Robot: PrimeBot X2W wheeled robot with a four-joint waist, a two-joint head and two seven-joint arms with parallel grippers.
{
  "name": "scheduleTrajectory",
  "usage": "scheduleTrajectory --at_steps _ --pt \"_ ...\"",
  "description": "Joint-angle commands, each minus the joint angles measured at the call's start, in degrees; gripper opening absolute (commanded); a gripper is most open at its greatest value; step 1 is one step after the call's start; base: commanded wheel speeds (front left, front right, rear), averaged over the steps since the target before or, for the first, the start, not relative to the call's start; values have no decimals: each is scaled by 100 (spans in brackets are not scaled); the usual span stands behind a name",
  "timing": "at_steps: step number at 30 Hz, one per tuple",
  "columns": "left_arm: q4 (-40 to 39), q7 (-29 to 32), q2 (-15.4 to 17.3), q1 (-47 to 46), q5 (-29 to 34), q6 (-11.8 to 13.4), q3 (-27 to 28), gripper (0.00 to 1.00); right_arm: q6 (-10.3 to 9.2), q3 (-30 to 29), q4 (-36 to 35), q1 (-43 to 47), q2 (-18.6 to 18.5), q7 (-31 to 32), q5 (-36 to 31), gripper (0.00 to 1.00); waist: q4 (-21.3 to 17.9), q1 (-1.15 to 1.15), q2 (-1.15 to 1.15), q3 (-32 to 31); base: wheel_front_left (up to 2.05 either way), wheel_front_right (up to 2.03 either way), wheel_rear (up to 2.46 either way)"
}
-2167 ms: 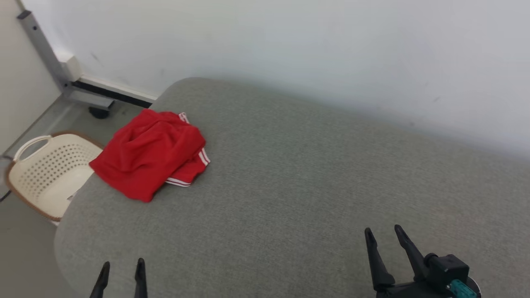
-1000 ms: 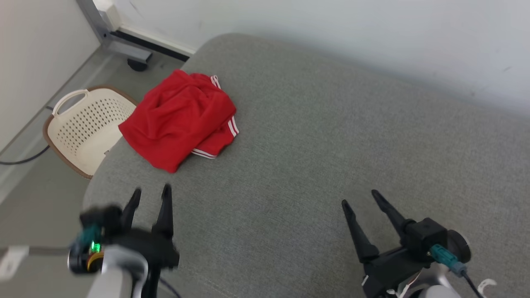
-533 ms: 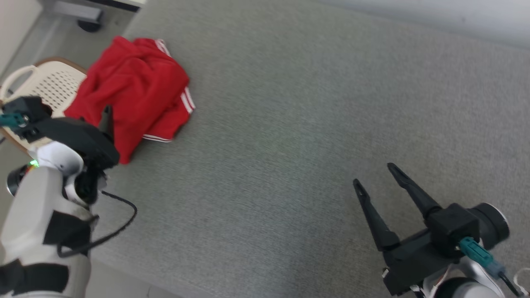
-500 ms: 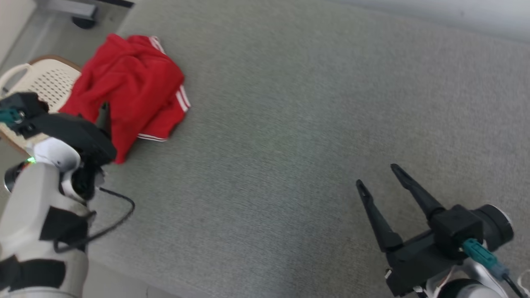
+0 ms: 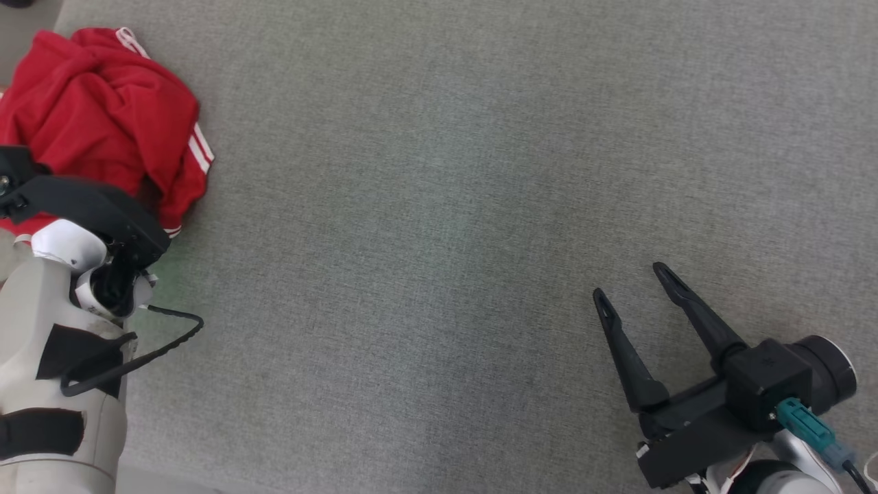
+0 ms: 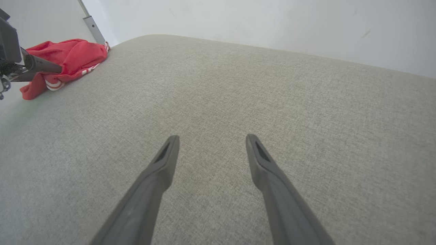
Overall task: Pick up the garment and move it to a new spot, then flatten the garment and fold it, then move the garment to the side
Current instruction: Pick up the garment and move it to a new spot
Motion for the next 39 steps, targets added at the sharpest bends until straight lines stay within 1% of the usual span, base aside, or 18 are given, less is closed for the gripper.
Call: scheduleTrajectory --at_steps 1,2,6,10,14,15,18,23,28,32,33,34,36,39 --pt "63 -9 -21 1 -32 -52 -15 4 -11 32 17 -88 45 -42 48 100 -62 -1 -1 -33 0 0 0" --pt "93 -30 3 15 -40 -63 -18 0 -11 66 56 -98 60 -65 55 100 -78 -1 -1 -74 0 0 0" --pt "59 -326 172 35 -51 -136 0 0 -11 126 241 -212 123 -208 103 100 -169 -1 -1 -313 0 0 0" --pt "-60 -524 435 -43 -36 -184 3 0 -11 164 489 -341 281 -410 179 100 -283 -1 -1 -648 0 0 0" --pt "-396 -515 597 -255 -6 -258 -124 0 -11 79 883 -395 502 -690 287 100 -387 -1 -1 -1088 0 0 0" --pt "-492 -505 643 -280 28 -239 -169 0 -11 61 987 -398 556 -767 309 100 -431 -1 -1 -1204 0 0 0" --pt "-857 -489 670 -394 71 -265 -304 0 -11 -41 1257 -440 698 -998 355 100 -603 -1 -1 -1524 0 0 0" --pt "-1659 -429 501 -284 84 -294 -649 0 -11 -237 1620 -393 840 -1276 390 100 -1009 -1 -1 -2027 0 0 0" --pt "-2643 -311 313 118 31 -282 -1005 0 -11 -463 1778 -213 917 -1411 344 100 -1582 -1 -1 -2371 0 0 0" --pt "-3616 -259 0 515 -114 -281 -1226 0 -11 -663 1740 -98 945 -1425 263 100 -2065 -1 -1 -2482 0 0 0" --pt "-3864 -237 -67 625 -129 -255 -1269 0 -11 -669 1724 -79 950 -1419 247 100 -2202 -1 -1 -2490 0 0 0" --pt "-3864 -237 -67 625 -129 -255 -1269 0 -11 -669 1724 -79 950 -1419 247 100 -2202 -1 -1 -2490 0 0 0" --pt "-4321 -206 -194 862 -139 -177 -1355 0 -11 -679 1706 -67 956 -1405 235 100 -2482 -1 -1 -2485 0 0 0" --pt "-4892 -133 -433 1248 -189 9 -1469 0 -11 -678 1689 -48 955 -1384 214 100 -2853 -1 -1 -2449 0 0 0"
